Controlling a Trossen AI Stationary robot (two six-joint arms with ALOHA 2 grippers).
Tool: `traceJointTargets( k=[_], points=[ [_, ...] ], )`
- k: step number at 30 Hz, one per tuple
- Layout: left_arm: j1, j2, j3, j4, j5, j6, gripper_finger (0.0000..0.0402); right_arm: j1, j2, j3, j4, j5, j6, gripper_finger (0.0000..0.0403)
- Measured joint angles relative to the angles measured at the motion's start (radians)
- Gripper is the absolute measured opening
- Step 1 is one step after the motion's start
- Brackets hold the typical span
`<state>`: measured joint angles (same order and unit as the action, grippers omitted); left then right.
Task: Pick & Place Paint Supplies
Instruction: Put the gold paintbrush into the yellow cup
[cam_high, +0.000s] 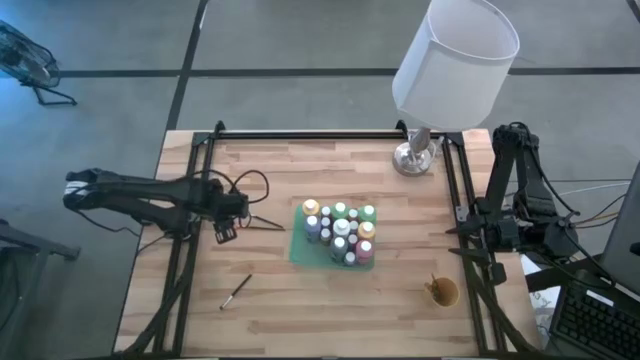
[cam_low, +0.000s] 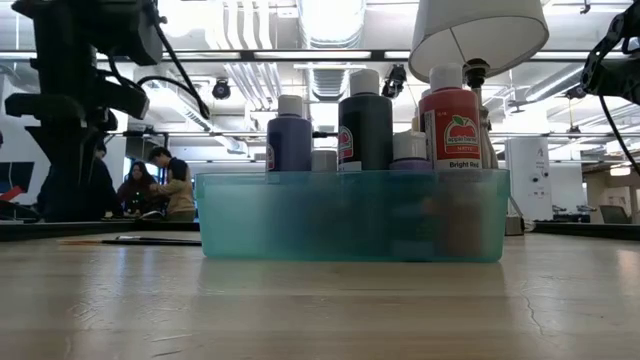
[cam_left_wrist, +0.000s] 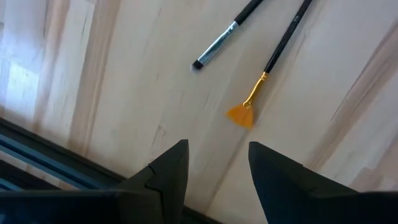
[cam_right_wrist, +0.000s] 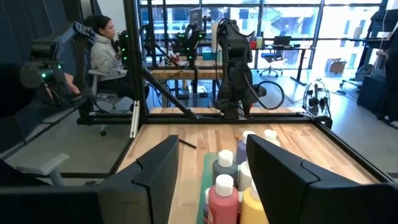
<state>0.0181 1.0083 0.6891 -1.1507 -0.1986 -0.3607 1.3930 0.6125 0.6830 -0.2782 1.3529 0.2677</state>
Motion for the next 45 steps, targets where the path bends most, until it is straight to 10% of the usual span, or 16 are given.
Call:
traceJointTargets(
  k=[45],
  points=[
    [0.164,0.469,0.041,0.115,0.177,0.211,0.0172,0.000,0.025,0.000,-0.001,-0.026,0.009,0.0211]
  ],
)
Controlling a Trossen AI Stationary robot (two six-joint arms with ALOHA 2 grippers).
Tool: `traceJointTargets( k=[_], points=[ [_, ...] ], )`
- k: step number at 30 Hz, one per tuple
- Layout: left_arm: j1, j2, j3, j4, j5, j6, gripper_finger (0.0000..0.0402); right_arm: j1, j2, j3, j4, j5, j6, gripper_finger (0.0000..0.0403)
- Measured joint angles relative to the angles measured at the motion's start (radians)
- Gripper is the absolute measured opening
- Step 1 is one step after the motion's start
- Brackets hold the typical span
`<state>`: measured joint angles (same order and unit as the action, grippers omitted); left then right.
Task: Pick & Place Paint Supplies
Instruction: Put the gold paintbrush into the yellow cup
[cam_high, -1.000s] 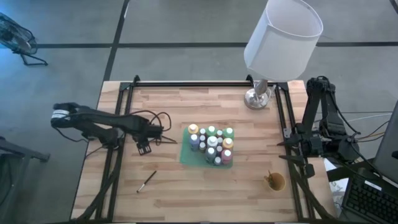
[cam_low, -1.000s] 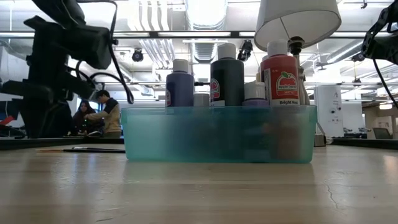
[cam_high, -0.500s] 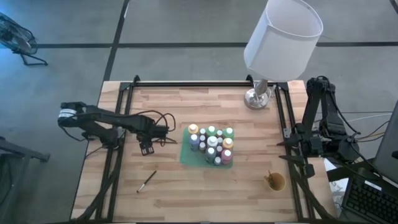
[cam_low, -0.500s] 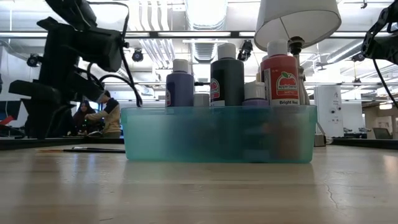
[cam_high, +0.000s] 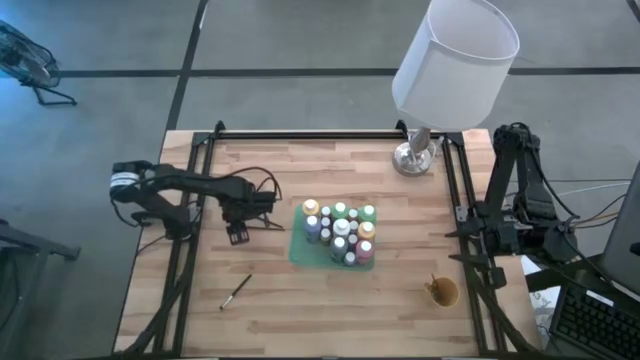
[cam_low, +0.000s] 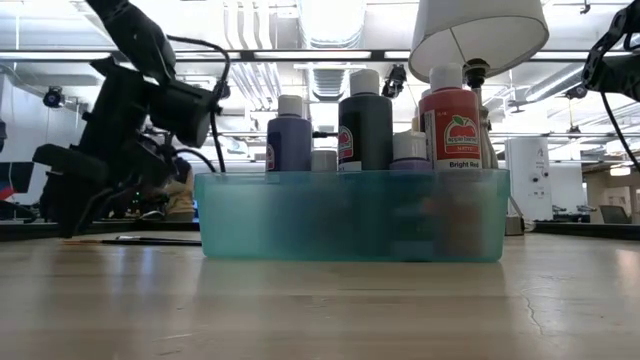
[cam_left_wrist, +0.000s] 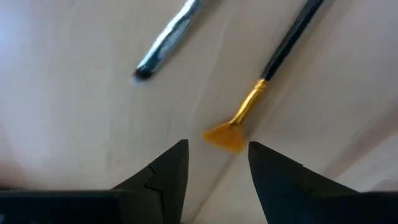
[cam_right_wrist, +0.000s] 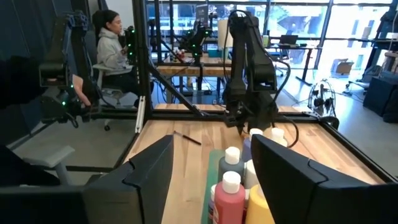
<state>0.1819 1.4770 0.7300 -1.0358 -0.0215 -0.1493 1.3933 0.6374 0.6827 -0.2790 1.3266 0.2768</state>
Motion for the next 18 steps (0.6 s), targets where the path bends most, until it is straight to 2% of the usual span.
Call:
traceJointTargets(
  k=[14,18],
  points=[
    [0.000,0.082,0.004,0.032,0.005,0.032,0.0171,0.000,0.001,0.000,-0.001,0.000,-0.008,0.0192],
    [0.000,0.078,0.002,0.034,0.005,0.032,0.0152,0.000,0.001,0.000,-0.002,0.000,-0.018,0.0186]
  ],
)
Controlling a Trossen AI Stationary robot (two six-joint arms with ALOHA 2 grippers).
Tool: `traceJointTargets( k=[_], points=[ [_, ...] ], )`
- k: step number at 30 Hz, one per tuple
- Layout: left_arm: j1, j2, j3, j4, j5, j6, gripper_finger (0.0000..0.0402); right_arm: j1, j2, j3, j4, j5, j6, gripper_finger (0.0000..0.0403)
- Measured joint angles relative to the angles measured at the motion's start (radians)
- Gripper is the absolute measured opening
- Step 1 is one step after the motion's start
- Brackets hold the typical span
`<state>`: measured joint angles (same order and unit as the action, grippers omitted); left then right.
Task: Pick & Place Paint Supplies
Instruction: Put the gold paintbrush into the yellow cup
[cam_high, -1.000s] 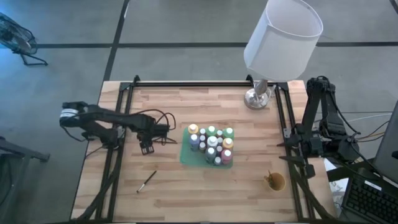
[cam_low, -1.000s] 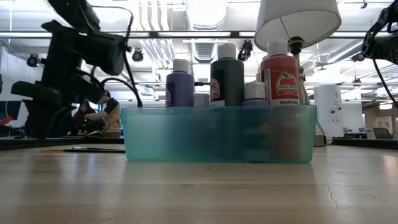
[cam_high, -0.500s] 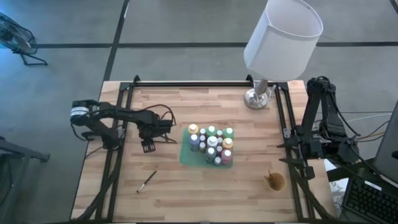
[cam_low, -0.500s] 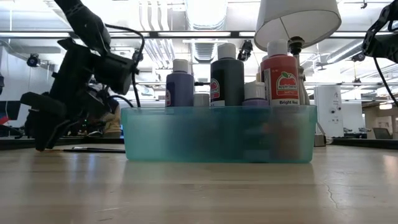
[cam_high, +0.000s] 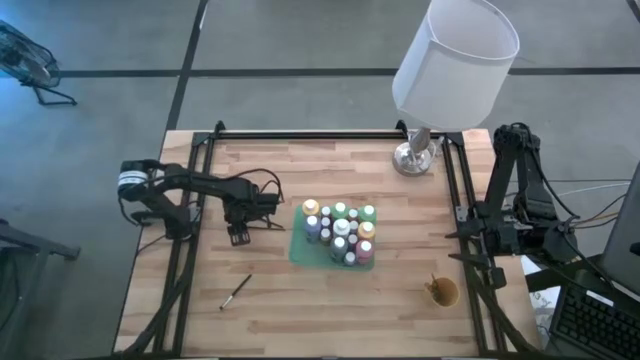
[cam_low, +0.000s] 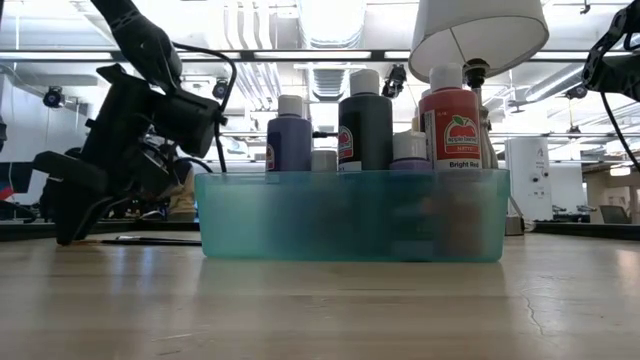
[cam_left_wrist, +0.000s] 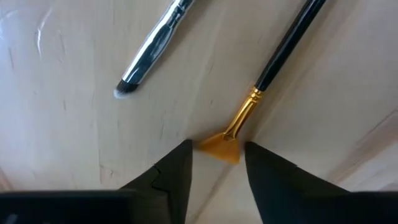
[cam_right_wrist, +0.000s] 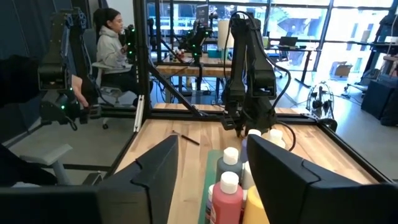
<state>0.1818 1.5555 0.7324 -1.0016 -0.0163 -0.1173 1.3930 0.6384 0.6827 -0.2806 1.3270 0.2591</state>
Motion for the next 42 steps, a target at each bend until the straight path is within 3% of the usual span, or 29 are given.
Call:
traceJointTargets(
  k=[13,21,30,42],
  points=[
    [0.000,0.000,-0.002,0.002,-0.005,0.014,0.0008,0.000,0.000,0.000,0.000,0.000,-0.001,0.0171],
    [0.000,-0.030,-0.006,0.001,0.019,0.023,0.0003,0.000,0.000,0.000,0.000,0.000,-0.001,0.0188],
    [0.000,-0.085,-0.006,-0.007,0.141,0.034,0.0001,0.000,0.000,0.000,0.000,0.000,-0.001,0.0201],
    [0.000,-0.184,-0.005,-0.124,0.103,-0.016,0.0001,0.000,0.000,-0.004,-0.003,0.001,-0.001,0.0173]
  ],
)
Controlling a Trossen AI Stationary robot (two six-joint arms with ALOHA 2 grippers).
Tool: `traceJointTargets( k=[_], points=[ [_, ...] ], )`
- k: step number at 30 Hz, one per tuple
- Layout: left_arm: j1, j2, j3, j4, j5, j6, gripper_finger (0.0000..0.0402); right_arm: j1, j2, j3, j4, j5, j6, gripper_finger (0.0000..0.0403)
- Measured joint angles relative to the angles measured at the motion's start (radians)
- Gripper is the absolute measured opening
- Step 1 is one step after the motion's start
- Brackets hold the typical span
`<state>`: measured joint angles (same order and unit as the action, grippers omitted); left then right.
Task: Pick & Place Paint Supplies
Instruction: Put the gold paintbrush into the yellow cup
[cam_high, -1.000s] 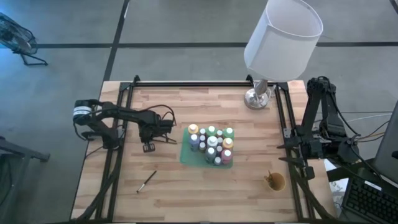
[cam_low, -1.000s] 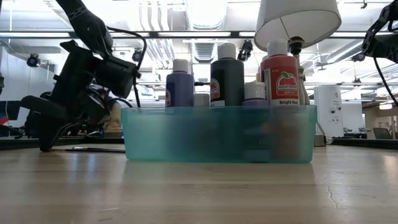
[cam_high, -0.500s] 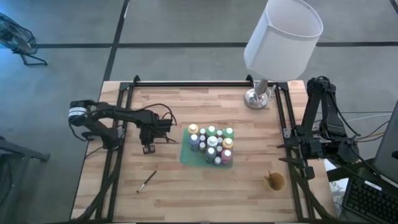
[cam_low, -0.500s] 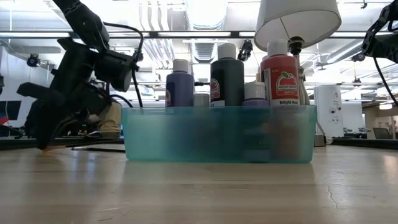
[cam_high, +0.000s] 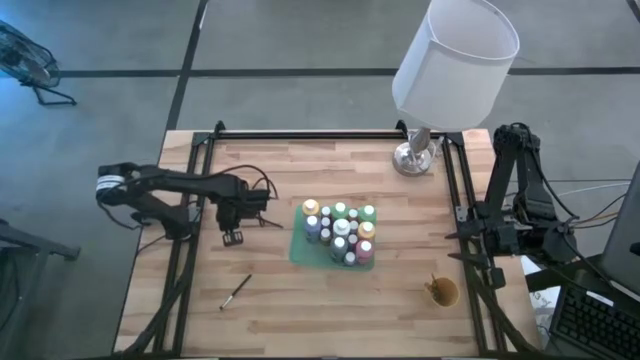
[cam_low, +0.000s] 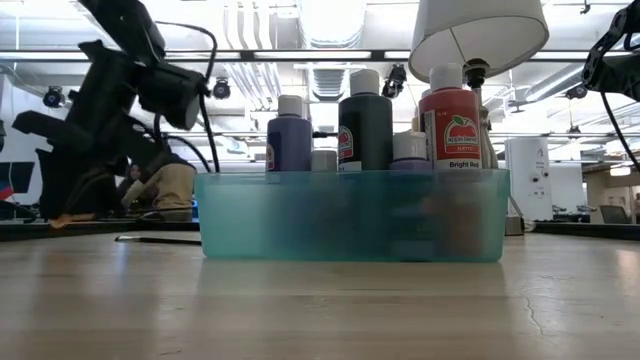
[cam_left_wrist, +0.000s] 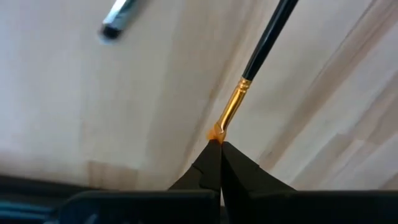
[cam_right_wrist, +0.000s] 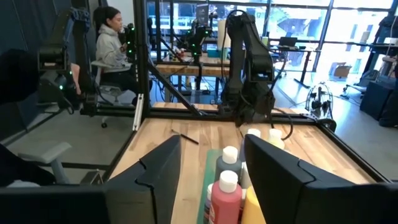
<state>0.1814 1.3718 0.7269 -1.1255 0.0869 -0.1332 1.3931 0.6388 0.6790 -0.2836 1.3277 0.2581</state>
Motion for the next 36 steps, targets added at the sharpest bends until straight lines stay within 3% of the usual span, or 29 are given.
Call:
traceJointTargets(
  k=[6,12,19,21,30,33,36],
  points=[
    [-0.009,-0.106,0.000,-0.046,-0.117,-0.047,0.0000,0.000,0.000,-0.008,0.001,0.000,0.004,0.0157],
    [-0.042,-0.224,0.022,-0.028,-0.143,-0.086,0.0000,0.000,-0.002,-0.008,0.003,0.004,0.043,0.0140],
    [-0.133,-0.299,0.094,0.222,-0.156,-0.008,0.0000,0.000,-0.002,-0.007,0.004,0.008,0.056,0.0124],
    [-0.177,-0.296,0.123,0.272,-0.203,0.046,0.0000,0.000,-0.002,-0.007,0.004,0.008,0.056,0.0122],
    [-0.408,-0.231,0.341,0.352,-0.597,0.355,0.0000,-0.003,-0.002,-0.007,0.006,0.010,0.088,0.0133],
    [-0.498,-0.184,0.386,0.459,-0.730,0.620,0.0000,-0.030,-0.002,-0.008,0.006,0.010,0.145,0.0143],
    [-0.576,-0.120,0.391,0.612,-0.893,1.021,0.0000,-0.063,0.000,-0.008,0.005,0.009,0.198,0.0152]
  ],
)
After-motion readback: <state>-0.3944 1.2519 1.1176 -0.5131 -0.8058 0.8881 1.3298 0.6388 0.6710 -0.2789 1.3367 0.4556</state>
